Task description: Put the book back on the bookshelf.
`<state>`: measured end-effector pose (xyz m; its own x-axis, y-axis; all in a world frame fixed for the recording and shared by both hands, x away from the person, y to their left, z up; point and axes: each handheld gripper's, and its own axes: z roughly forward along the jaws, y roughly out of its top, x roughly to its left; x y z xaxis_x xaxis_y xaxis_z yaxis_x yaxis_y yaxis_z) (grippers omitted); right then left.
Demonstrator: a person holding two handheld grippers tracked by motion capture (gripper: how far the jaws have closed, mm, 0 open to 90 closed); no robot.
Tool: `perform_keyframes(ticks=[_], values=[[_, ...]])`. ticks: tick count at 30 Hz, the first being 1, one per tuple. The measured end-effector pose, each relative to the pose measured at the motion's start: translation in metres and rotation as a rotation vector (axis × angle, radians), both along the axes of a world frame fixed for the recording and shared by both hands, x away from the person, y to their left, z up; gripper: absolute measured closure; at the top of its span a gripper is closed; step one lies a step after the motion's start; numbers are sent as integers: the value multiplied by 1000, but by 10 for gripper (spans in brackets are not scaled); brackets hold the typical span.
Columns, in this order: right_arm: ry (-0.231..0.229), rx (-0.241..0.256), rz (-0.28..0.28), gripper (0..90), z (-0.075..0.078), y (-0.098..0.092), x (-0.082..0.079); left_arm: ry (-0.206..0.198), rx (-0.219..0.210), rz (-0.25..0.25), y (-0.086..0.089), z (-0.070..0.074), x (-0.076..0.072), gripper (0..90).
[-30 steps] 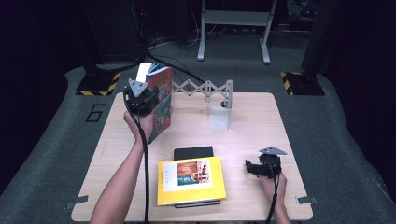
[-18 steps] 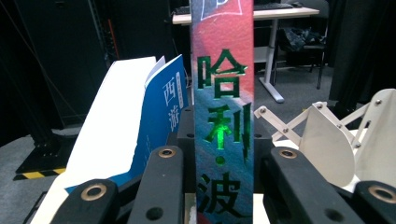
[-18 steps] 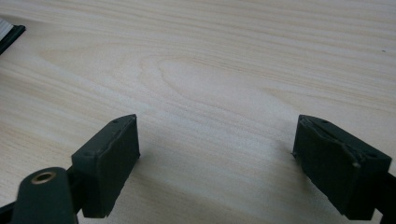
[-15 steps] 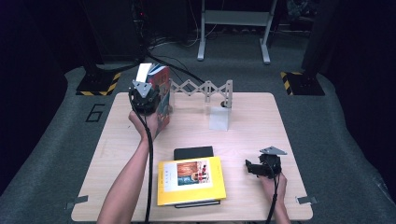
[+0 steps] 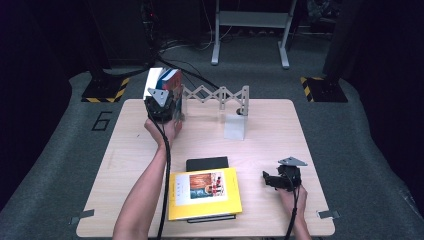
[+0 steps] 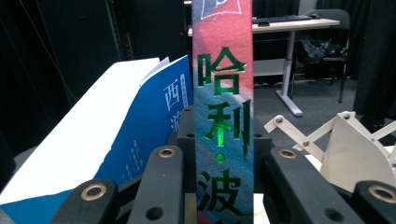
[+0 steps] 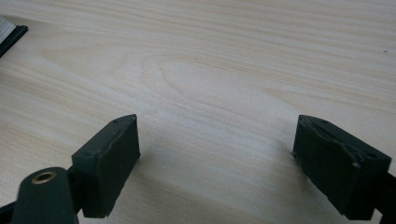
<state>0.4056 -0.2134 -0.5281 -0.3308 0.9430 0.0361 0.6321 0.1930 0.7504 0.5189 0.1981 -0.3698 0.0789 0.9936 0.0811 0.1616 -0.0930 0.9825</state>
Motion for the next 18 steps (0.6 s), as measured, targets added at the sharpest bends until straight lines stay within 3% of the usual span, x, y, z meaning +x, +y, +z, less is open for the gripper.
perform_keyframes(ticks=[4,7,12,18], values=[[-2,-7,5,138,0,0,0,-13,-8,2,-2,-6,1,745],[2,-9,4,138,0,0,0,5,-12,-3,-2,-10,0,745],[1,-10,5,138,0,0,0,-17,-19,-7,0,-14,-4,744],[0,-13,6,139,0,1,0,30,-29,-32,4,-11,-11,743]])
